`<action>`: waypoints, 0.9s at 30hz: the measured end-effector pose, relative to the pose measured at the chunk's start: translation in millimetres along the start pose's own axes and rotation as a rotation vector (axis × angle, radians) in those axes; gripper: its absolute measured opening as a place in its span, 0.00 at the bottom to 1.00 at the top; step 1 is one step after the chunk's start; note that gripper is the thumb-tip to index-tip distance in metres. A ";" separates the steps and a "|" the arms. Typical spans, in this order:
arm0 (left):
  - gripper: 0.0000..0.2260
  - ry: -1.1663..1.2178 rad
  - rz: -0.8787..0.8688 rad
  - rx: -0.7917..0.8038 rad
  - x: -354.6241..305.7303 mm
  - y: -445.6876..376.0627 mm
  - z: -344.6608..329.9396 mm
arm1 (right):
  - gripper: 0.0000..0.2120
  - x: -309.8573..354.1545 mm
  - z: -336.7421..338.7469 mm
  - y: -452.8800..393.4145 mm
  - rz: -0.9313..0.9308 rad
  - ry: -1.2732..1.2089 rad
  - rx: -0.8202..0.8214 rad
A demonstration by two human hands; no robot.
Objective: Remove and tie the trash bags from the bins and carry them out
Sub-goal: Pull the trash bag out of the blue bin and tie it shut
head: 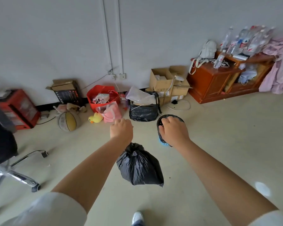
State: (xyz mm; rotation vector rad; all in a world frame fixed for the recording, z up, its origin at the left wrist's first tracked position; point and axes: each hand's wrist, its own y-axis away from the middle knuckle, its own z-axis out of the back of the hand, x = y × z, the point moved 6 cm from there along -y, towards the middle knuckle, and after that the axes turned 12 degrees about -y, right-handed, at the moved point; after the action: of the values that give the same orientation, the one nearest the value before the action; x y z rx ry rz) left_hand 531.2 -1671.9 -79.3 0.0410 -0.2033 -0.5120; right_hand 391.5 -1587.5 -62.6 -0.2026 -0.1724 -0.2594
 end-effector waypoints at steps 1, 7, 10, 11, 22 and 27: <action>0.17 0.006 -0.008 0.017 -6.7 -27.1 -1.0 | 0.15 -14.5 -6.0 -23.9 -0.021 -0.002 0.007; 0.16 0.020 -0.023 0.128 -45.5 -168.4 -18.9 | 0.15 -93.3 -54.9 -145.9 -0.079 -0.031 0.105; 0.16 0.016 -0.006 0.189 -63.8 -227.6 -41.9 | 0.15 -129.9 -88.9 -196.9 -0.067 -0.029 0.151; 0.16 0.011 0.003 0.207 -70.6 -248.5 -52.2 | 0.16 -142.4 -102.9 -215.2 -0.054 -0.030 0.164; 0.13 -0.021 0.156 0.463 -127.9 -430.6 -240.0 | 0.14 -251.5 -324.8 -344.2 0.062 -0.186 0.455; 0.15 -0.063 0.132 0.529 -153.2 -485.8 -351.4 | 0.15 -290.9 -442.6 -356.5 0.063 -0.136 0.571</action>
State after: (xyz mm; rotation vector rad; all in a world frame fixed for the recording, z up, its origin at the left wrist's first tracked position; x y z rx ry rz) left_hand 237.8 -2024.2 -494.9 0.5247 -0.3962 -0.3166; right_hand 81.2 -1953.6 -483.6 0.3415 -0.3661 -0.1249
